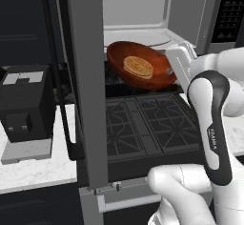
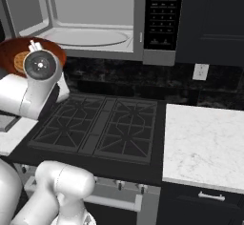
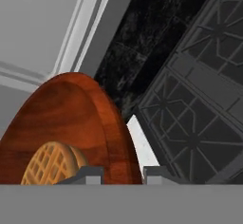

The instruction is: Open the microwave, place the bowl with waffle inside the microwave, then close the microwave door and turn it on.

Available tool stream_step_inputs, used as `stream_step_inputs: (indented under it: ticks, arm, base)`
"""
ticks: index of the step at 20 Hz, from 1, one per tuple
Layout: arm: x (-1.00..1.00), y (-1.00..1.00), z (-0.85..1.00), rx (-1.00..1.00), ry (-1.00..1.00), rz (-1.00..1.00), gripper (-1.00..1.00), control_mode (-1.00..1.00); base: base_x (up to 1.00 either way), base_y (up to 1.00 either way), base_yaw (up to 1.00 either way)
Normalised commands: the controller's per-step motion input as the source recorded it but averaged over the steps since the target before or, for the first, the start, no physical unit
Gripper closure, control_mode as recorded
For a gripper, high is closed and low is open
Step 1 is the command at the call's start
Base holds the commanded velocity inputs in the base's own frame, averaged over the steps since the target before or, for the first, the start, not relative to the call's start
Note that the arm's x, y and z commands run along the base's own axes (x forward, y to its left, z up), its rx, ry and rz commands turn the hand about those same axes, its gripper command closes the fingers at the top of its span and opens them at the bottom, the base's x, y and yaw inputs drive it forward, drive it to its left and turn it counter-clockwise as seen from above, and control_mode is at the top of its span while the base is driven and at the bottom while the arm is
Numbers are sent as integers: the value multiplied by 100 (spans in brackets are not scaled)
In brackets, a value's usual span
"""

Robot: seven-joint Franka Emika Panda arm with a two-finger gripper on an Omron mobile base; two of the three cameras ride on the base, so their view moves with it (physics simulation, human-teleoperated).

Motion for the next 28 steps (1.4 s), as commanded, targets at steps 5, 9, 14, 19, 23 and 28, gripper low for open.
stream_step_inputs:
  ticks: [5, 9, 14, 19, 23, 28]
  arm:
    - [25, 0, 5, 0, -6, -26, 100, -100]
    - [45, 0, 31, -2, 1, -26, 100, -100]
    - [55, -11, 36, -1, 11, -17, 100, -100]
    - [76, -1, 22, -2, 10, -4, 100, -100]
    - [78, 0, 13, 0, 1, 0, 100, -100]
    - [61, 0, 11, 0, 0, 0, 100, -100]
  base:
    - [0, 0, 0]
    - [0, 0, 0]
    - [0, 0, 0]
    - [0, 0, 0]
    - [0, 0, 0]
    - [0, 0, 0]
